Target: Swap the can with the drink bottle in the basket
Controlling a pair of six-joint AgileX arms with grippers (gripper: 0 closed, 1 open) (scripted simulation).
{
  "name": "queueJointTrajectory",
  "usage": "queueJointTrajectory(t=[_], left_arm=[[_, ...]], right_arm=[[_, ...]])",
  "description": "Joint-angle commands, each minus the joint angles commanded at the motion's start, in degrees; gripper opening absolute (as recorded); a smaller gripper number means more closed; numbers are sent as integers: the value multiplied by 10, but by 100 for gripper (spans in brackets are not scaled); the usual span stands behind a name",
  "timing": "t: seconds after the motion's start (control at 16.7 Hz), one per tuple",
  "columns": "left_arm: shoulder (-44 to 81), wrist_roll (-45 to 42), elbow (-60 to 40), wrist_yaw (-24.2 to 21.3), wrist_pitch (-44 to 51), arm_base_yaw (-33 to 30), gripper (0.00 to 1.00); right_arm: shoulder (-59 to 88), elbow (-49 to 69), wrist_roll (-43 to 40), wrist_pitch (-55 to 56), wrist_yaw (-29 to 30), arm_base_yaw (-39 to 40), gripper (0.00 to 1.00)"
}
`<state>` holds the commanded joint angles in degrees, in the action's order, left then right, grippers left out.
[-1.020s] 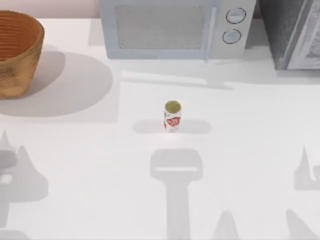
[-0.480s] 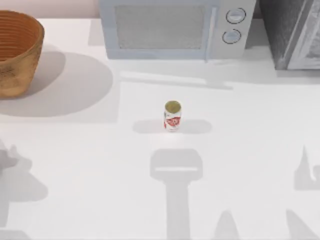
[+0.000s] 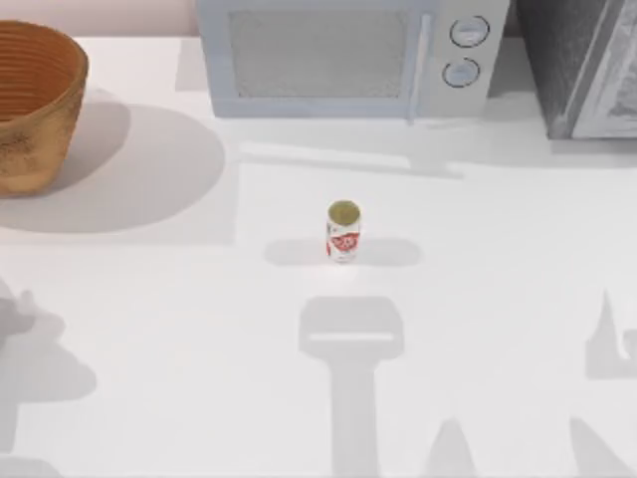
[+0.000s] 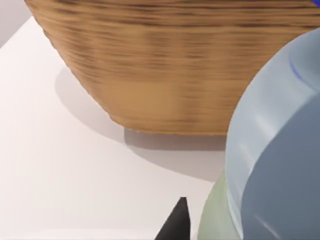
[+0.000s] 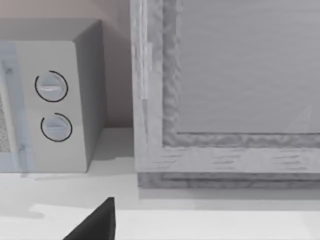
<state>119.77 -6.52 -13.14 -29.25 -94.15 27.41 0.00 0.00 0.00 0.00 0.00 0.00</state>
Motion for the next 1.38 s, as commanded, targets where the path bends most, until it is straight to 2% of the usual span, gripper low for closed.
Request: queueJointTrajectory(t=[0.3, 0.54, 0.9, 1.38], left_arm=[[-12, -10, -15, -10, 18, 14, 0], [-63, -59, -100, -65, 126, 77, 0], [-132, -171, -327, -196, 442, 152, 0], [-106, -298, -690, -359, 949, 103, 0]], right_arm=[[0, 0, 0, 0, 0, 0, 100], [0, 0, 0, 0, 0, 0, 100], [0, 0, 0, 0, 0, 0, 100], [0, 0, 0, 0, 0, 0, 100]])
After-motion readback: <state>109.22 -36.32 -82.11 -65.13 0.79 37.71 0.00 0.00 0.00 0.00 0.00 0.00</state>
